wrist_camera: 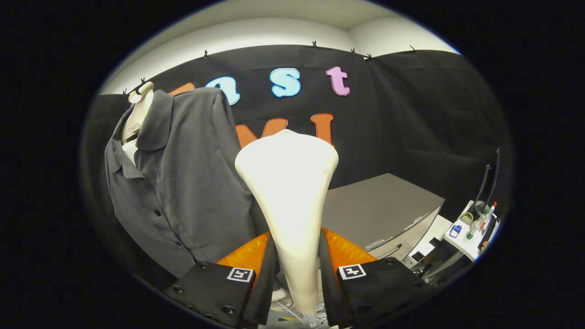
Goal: Iron the clothes twice with a garment steamer, once on the left side and once on the right side.
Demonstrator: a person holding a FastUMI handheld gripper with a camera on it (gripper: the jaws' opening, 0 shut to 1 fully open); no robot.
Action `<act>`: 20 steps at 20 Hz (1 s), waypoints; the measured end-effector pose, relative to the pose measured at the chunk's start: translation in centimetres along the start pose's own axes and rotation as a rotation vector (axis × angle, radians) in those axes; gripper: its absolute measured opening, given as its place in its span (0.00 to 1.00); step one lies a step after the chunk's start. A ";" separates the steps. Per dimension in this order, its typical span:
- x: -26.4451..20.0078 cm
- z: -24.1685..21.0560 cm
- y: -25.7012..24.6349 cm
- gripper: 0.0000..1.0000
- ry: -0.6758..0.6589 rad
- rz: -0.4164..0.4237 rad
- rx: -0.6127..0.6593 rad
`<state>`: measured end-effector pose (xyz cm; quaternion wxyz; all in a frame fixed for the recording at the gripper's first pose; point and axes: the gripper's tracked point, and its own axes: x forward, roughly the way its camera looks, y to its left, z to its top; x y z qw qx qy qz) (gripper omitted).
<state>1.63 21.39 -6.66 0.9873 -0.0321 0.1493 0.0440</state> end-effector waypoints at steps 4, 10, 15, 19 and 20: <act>-1.3 2.7 -4.7 0.53 -0.063 -0.024 0.040; -4.1 5.5 -12.5 0.53 -0.115 -0.069 0.060; -5.9 6.0 -18.3 0.53 -0.122 -0.092 0.065; -5.6 5.5 -20.8 0.53 -0.113 -0.105 0.049; -5.5 5.2 -21.0 0.53 -0.105 -0.105 0.048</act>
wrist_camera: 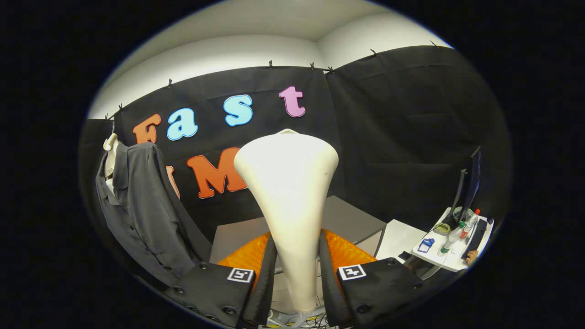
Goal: Iron the clothes twice with a garment steamer, once on the left side and once on the right side.
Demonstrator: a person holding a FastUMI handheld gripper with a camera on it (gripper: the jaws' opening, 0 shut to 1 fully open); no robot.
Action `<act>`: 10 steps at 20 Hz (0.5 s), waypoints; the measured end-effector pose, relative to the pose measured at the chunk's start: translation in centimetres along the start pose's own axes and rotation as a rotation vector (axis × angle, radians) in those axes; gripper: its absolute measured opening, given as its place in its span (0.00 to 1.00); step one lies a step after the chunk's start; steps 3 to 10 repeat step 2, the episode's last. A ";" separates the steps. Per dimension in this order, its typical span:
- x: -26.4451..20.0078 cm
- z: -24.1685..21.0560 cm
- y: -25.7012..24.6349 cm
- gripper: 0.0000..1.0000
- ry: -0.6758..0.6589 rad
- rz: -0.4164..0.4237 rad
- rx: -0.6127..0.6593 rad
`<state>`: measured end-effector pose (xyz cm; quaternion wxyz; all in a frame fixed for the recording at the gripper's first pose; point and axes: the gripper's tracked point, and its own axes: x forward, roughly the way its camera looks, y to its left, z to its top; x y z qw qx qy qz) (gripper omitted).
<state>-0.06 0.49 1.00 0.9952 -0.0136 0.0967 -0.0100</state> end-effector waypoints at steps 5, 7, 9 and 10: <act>-0.1 -0.9 0.5 0.53 0.013 0.010 -0.003; -0.1 -0.9 0.5 0.53 0.013 0.010 -0.003; -0.1 -0.9 0.5 0.53 0.013 0.010 -0.003; -0.1 -0.9 0.5 0.53 0.013 0.010 -0.003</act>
